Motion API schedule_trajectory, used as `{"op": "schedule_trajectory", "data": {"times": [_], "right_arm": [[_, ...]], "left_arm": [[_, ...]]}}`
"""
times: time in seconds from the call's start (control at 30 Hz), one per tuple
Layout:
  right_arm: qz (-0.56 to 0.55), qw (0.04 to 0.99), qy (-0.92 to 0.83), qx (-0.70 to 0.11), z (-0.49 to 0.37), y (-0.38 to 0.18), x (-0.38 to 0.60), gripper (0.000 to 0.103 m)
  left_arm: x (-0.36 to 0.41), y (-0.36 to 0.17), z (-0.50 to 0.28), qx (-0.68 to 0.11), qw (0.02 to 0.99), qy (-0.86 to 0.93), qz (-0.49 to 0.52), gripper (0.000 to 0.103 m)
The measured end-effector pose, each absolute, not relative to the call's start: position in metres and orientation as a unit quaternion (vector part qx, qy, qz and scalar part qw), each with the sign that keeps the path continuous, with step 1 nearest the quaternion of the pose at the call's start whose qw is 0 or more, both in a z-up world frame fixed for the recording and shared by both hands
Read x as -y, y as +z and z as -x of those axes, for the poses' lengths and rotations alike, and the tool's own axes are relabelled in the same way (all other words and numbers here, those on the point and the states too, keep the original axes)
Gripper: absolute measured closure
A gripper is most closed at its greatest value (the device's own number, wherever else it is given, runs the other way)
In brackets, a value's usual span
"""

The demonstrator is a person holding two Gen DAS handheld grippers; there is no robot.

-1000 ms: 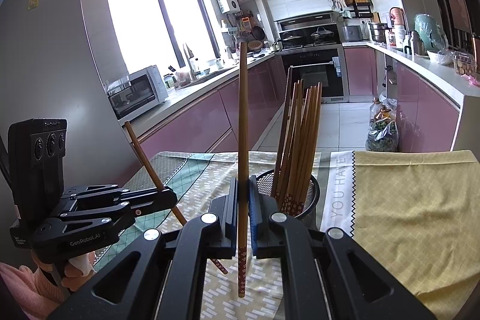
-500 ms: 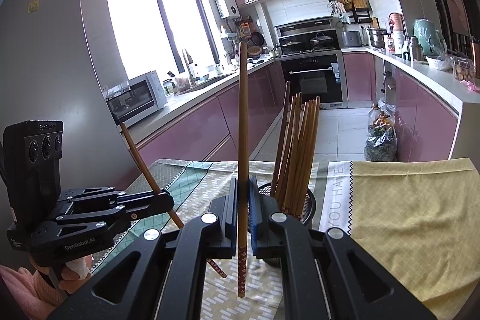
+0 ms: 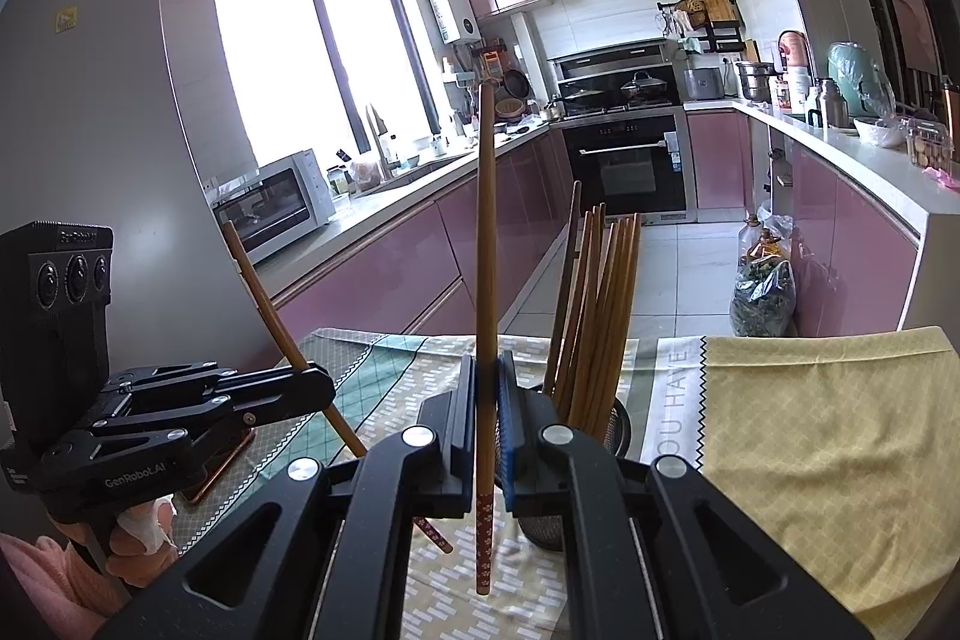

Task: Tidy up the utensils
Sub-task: 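Carry the upright chopstick over the mesh cup with the left gripper while the right gripper follows, then lower the chopstick into the mesh cup with the left gripper while the right gripper lowers its own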

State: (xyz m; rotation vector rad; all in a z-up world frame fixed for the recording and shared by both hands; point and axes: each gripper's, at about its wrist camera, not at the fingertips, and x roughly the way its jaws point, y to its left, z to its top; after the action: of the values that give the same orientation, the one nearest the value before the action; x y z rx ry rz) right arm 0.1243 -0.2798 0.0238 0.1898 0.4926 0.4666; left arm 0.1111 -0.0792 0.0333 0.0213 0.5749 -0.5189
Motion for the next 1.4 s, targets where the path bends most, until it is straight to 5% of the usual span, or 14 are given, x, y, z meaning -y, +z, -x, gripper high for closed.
{"op": "schedule_trajectory", "data": {"times": [1.4], "right_arm": [[-0.093, 0.945, 0.23, -0.211, -0.139, 0.047, 0.288, 0.097]], "left_arm": [[0.092, 0.077, -0.105, -0.221, 0.939, -0.263, -0.012, 0.095]]}}
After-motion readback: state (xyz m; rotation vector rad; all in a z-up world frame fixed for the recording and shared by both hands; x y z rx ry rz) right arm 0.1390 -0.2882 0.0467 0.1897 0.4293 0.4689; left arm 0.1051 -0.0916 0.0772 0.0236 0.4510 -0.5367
